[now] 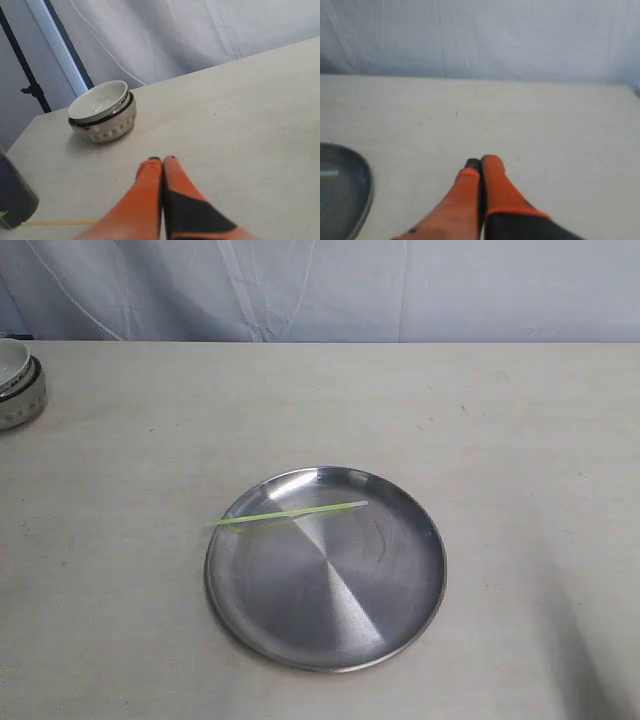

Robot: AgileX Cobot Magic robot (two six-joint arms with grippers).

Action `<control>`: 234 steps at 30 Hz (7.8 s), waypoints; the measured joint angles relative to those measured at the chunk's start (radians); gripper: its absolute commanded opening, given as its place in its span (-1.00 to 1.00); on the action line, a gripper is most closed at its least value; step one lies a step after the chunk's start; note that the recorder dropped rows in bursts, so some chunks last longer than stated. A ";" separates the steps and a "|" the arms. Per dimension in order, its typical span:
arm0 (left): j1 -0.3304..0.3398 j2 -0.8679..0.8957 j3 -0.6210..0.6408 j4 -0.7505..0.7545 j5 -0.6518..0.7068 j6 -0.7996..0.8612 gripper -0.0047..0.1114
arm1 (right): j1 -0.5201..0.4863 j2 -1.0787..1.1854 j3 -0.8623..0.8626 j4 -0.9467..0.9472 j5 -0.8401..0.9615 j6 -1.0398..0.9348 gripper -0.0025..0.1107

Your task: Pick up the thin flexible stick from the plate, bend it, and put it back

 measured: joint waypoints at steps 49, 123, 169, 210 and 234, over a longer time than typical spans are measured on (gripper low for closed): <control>0.000 0.000 0.000 0.000 0.000 0.000 -0.92 | 0.276 1.355 -1.235 0.085 0.473 -0.442 -0.46; 0.000 0.000 0.000 0.000 0.000 0.001 -0.92 | 0.678 2.058 -1.539 0.142 0.633 -0.674 -0.40; 0.000 0.000 0.000 0.000 0.000 0.001 -0.92 | 0.646 2.118 -1.788 0.056 0.858 -0.759 -0.35; 0.000 0.000 0.000 0.000 0.000 0.001 -0.92 | 0.599 2.251 -1.788 0.035 0.885 -0.885 -0.05; 0.000 0.000 0.000 0.000 0.000 0.001 -0.92 | 0.599 2.296 -1.785 0.023 0.874 -0.885 -0.97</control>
